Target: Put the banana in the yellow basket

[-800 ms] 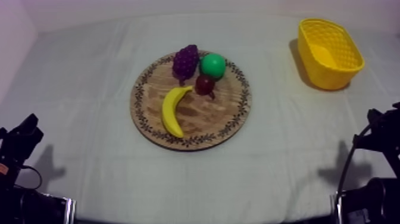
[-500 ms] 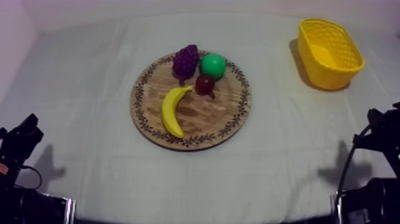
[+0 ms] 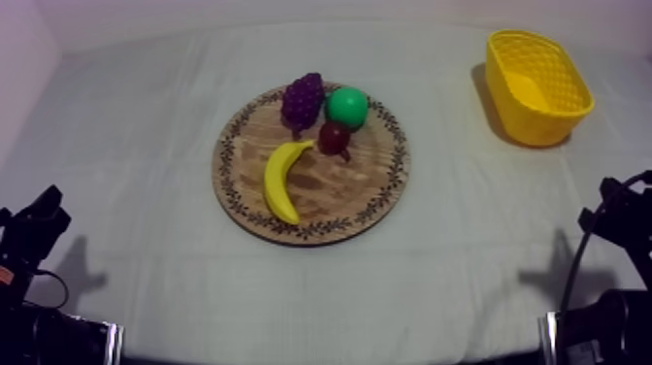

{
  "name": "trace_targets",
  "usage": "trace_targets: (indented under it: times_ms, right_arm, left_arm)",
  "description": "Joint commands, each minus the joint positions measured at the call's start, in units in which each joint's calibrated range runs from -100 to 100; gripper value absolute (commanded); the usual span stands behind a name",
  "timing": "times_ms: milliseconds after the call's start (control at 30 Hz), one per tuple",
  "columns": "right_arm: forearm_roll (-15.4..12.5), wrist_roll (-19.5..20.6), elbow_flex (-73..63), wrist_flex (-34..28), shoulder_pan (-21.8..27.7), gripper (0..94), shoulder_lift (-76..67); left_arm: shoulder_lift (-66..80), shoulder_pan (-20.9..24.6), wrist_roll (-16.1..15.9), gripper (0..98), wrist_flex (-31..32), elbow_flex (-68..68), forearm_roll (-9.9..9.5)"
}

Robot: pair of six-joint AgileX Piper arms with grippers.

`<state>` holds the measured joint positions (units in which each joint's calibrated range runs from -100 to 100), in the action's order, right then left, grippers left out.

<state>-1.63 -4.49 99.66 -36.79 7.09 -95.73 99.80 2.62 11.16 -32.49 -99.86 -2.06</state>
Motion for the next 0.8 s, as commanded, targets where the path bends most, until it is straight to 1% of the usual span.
trace_targets:
  times_ms: [0, 200, 267, 367, 433, 567, 667, 767]
  right_arm:
    - [0.0, 3.4, 0.0, -0.1, 0.0, 0.2, 0.0]
    - [0.2, -1.7, 0.0, -1.4, -0.9, 1.1, 0.0]
    - [0.8, -1.7, -0.1, -0.7, -1.9, 2.2, 0.8]
    - [2.3, -0.1, -1.9, 2.1, -4.0, 2.6, 5.0]
    - [3.7, 1.8, -4.8, 4.2, -6.1, 2.8, 10.1]
    - [8.5, 9.2, -13.7, 6.3, -11.7, 4.8, 24.3]
    - [11.5, 14.6, -22.9, 5.6, -16.1, 6.1, 35.7]
    - [14.9, 20.0, -33.3, 3.3, -21.1, 7.2, 46.1]
  left_arm:
    - [0.0, 0.0, 0.0, 0.1, 0.0, 0.0, -0.01]
    - [0.0, 0.0, 0.0, 0.1, 0.0, 0.0, -0.01]
    - [0.0, 0.0, 0.0, 0.1, 0.0, 0.0, -0.01]
    - [0.0, 0.0, 0.0, 0.1, 0.0, 0.0, -0.01]
    - [0.0, 0.0, 0.0, 0.1, 0.0, 0.0, -0.01]
    - [0.0, 0.0, 0.0, 0.1, 0.0, 0.0, -0.01]
    - [0.0, 0.0, 0.0, 0.1, 0.0, 0.0, -0.01]
    - [0.0, 0.0, 0.0, 0.1, 0.0, 0.0, -0.01]
